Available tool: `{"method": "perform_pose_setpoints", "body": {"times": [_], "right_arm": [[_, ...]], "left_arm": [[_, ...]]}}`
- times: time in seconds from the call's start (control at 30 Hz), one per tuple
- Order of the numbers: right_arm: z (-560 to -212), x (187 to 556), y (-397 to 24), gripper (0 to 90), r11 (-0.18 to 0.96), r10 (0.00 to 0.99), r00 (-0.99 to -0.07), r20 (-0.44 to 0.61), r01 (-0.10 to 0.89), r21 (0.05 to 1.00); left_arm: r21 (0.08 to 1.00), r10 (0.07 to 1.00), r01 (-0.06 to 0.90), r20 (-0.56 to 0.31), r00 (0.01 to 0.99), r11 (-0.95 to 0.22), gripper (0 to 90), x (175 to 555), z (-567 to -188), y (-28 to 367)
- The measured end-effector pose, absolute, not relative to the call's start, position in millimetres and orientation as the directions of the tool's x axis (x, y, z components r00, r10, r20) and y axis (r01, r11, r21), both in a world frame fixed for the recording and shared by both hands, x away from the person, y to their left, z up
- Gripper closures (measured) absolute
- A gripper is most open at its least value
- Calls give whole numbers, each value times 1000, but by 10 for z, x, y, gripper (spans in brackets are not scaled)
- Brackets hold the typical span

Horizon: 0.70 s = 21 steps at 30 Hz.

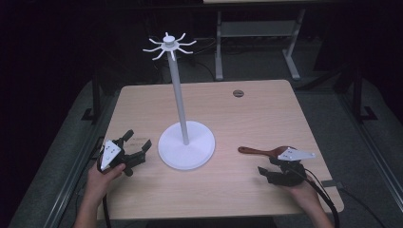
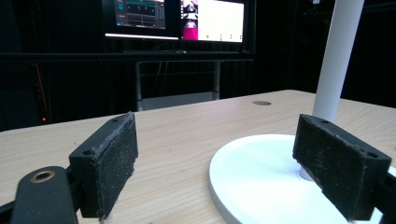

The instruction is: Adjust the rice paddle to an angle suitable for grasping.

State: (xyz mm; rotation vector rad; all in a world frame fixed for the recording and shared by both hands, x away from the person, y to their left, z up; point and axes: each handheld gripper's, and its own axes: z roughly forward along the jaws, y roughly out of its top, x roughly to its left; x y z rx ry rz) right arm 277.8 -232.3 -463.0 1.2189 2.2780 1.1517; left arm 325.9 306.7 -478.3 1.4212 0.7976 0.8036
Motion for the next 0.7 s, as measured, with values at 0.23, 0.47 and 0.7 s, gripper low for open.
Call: {"method": "perform_pose_setpoints", "body": {"times": [0.23,0.47,0.7], "right_arm": [[-4616,2765,-2337,390,310,807,-583,96,555,772],[-4523,2767,-2343,560,317,785,-611,102,537,782],[-4420,2853,-2266,792,304,765,-631,126,526,794]], "left_arm": [[1000,857,-3,11,515,-11,134,3258,-4783,3064],[1000,859,-2,10,512,-10,134,3257,-4783,3059],[1000,856,-4,4,517,-3,134,3258,-4784,3063]]}}
